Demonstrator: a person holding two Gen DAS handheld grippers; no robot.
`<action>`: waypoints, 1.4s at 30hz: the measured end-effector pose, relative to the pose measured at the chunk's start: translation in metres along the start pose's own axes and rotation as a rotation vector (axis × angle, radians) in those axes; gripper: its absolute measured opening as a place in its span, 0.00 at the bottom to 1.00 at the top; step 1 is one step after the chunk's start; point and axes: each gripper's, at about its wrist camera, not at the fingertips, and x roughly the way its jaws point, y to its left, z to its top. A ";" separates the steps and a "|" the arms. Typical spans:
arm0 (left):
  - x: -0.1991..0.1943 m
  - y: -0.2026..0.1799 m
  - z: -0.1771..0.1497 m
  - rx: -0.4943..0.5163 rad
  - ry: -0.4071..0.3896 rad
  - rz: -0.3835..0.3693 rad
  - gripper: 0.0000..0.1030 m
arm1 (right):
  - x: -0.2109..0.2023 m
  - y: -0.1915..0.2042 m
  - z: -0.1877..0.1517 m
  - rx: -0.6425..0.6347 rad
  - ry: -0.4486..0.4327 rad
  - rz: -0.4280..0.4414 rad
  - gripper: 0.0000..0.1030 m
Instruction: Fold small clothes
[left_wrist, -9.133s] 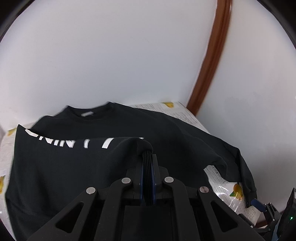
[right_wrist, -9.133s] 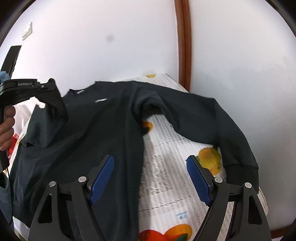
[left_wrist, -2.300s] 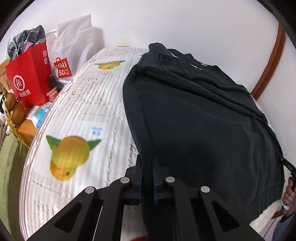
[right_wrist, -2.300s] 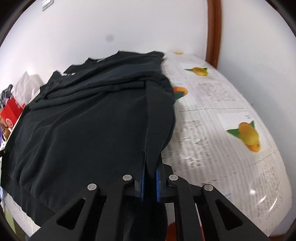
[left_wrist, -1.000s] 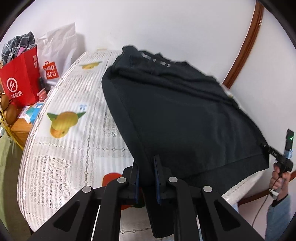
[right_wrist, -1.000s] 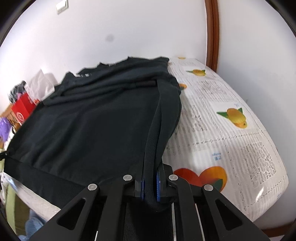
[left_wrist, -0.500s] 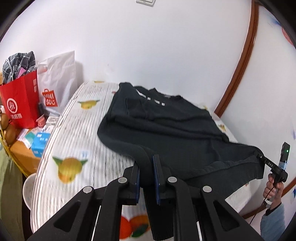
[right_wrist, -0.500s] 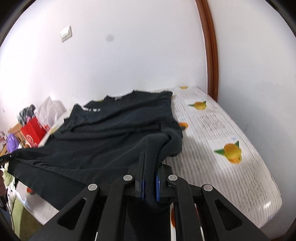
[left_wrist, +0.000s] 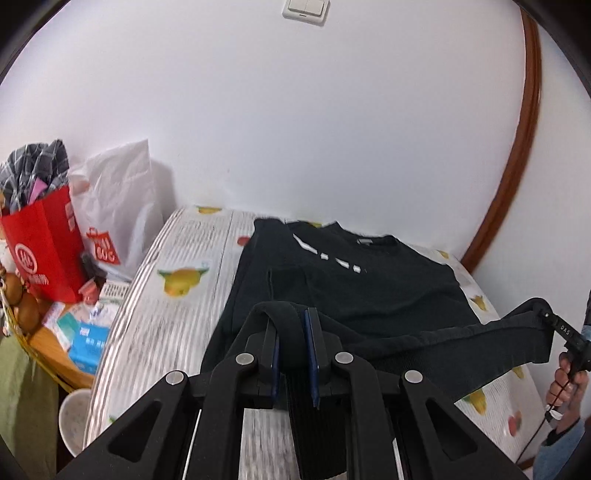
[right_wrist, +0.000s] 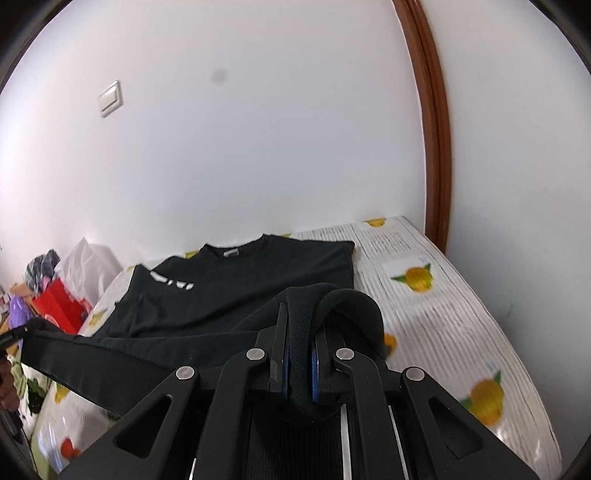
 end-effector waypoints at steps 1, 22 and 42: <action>0.004 -0.001 0.002 0.012 -0.006 0.013 0.12 | 0.006 0.001 0.004 -0.001 -0.001 -0.005 0.08; 0.156 0.017 0.023 -0.025 0.151 0.109 0.13 | 0.181 -0.004 0.019 -0.003 0.148 -0.069 0.08; 0.106 0.032 0.001 -0.041 0.192 0.089 0.54 | 0.109 -0.024 -0.001 -0.101 0.160 -0.181 0.51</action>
